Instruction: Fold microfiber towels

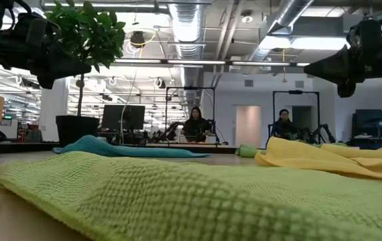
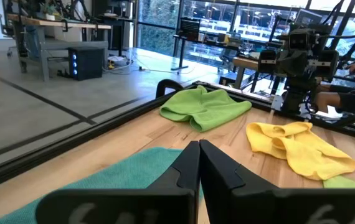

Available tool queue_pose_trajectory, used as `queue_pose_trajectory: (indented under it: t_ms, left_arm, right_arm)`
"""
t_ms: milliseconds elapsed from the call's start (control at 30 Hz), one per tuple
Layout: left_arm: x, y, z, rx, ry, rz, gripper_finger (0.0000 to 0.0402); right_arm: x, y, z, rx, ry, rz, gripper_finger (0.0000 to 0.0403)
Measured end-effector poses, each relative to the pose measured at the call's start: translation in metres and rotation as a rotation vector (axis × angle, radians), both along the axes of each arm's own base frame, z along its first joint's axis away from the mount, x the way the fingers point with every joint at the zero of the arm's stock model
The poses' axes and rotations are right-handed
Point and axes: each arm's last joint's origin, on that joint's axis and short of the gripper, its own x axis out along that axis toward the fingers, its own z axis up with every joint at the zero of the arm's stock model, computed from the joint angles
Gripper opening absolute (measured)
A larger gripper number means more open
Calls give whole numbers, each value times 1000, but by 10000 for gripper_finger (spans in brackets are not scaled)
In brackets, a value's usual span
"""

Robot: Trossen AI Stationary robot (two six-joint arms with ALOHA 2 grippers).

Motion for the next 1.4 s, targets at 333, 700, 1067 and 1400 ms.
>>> queue_pose_trajectory:
  t_ms: [333, 700, 1067, 1400]
  left_arm:
    - [0, 0, 0, 0, 0, 0, 0]
    - [0, 0, 0, 0, 0, 0, 0]
    - [0, 0, 0, 0, 0, 0, 0]
    - [0, 0, 0, 0, 1, 0, 0]
  right_arm:
    - [-1, -3, 8, -156, -29, -58, 33]
    - [-4, -3, 22, -266, -137, -83, 33]
    - [-3, -2, 21, -266, -129, -65, 33]
    - [-2, -2, 15, -236, -82, -45, 33]
